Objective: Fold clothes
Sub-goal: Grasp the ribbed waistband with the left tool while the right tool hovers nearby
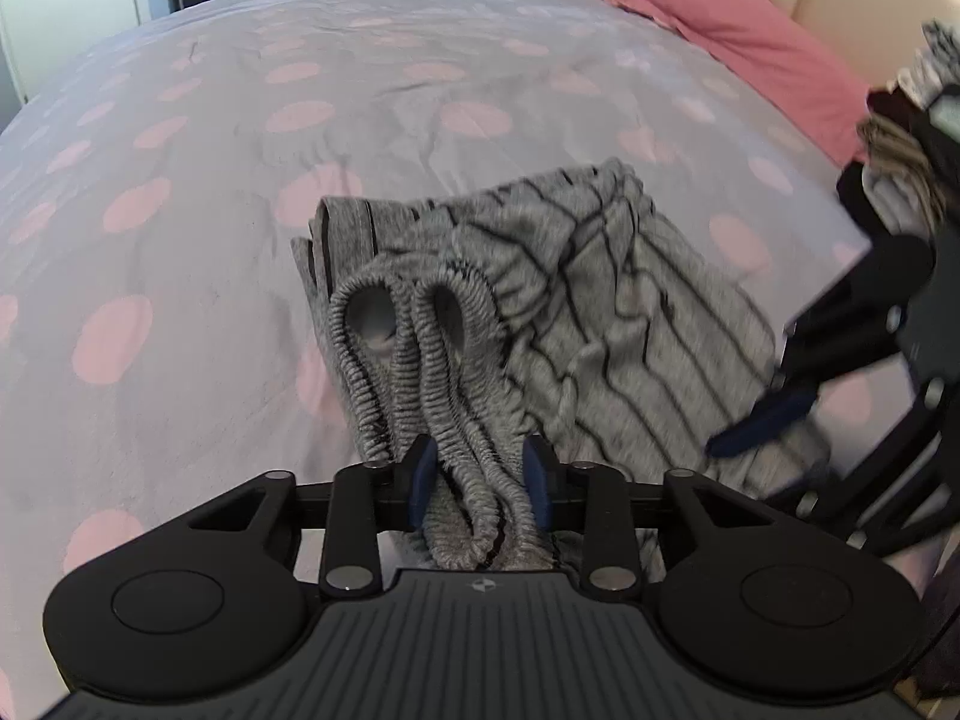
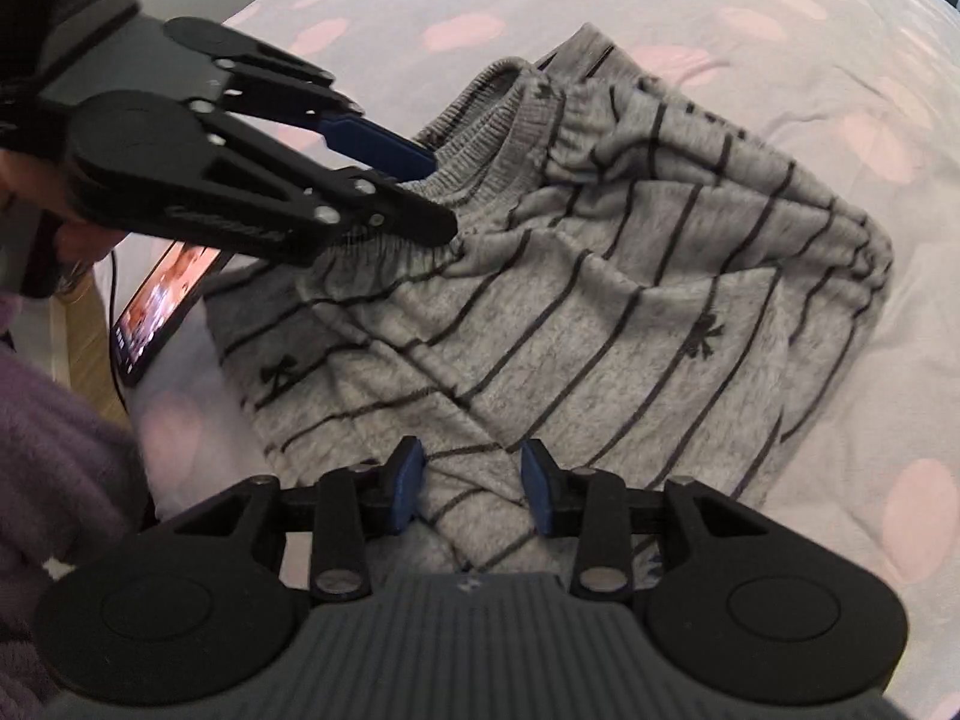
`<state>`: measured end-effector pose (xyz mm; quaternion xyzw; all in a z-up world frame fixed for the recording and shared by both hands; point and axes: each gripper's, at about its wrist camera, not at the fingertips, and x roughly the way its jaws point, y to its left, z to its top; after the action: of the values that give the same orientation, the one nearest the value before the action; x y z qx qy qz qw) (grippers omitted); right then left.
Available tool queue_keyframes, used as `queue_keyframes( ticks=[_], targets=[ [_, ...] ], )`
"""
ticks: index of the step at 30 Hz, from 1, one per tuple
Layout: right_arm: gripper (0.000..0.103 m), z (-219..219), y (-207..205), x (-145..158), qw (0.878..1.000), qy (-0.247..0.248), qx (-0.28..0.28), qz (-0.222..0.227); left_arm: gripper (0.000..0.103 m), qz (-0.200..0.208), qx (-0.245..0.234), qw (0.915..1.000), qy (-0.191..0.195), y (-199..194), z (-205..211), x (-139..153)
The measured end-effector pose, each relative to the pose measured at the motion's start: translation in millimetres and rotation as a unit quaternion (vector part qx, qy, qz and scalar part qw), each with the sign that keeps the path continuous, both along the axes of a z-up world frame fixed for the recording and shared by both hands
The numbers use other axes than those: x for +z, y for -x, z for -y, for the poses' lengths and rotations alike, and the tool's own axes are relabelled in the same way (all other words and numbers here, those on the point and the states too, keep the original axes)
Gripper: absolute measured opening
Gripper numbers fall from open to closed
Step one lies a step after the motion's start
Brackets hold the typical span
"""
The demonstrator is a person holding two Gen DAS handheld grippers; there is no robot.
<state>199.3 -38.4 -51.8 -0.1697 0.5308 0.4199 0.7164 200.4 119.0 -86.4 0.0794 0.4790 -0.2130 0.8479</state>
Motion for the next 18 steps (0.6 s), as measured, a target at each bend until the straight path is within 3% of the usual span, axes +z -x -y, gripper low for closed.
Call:
queue_keyframes(
  ticks=[4, 9, 14, 18],
  targets=[
    [0.040, 4, -11, 14, 1.000, -0.008, -0.005, 0.005, 0.018, -0.017, 0.016, 0.9995, 0.021, 1, -14, -1],
    [0.039, -4, -25, 44, 0.995, 0.003, 0.017, 0.097, 0.014, -0.039, 0.027, 0.9980, 0.041, 1, -25, 0],
    [0.040, -35, -40, 58, 0.978, 0.017, 0.099, 0.185, 0.014, -0.053, 0.030, 0.9969, 0.050, -1, -30, 0],
    [0.050, -67, -55, 51, 0.958, 0.032, 0.182, 0.219, 0.013, -0.062, 0.029, 0.9963, 0.052, -1, -32, -2]
  ],
)
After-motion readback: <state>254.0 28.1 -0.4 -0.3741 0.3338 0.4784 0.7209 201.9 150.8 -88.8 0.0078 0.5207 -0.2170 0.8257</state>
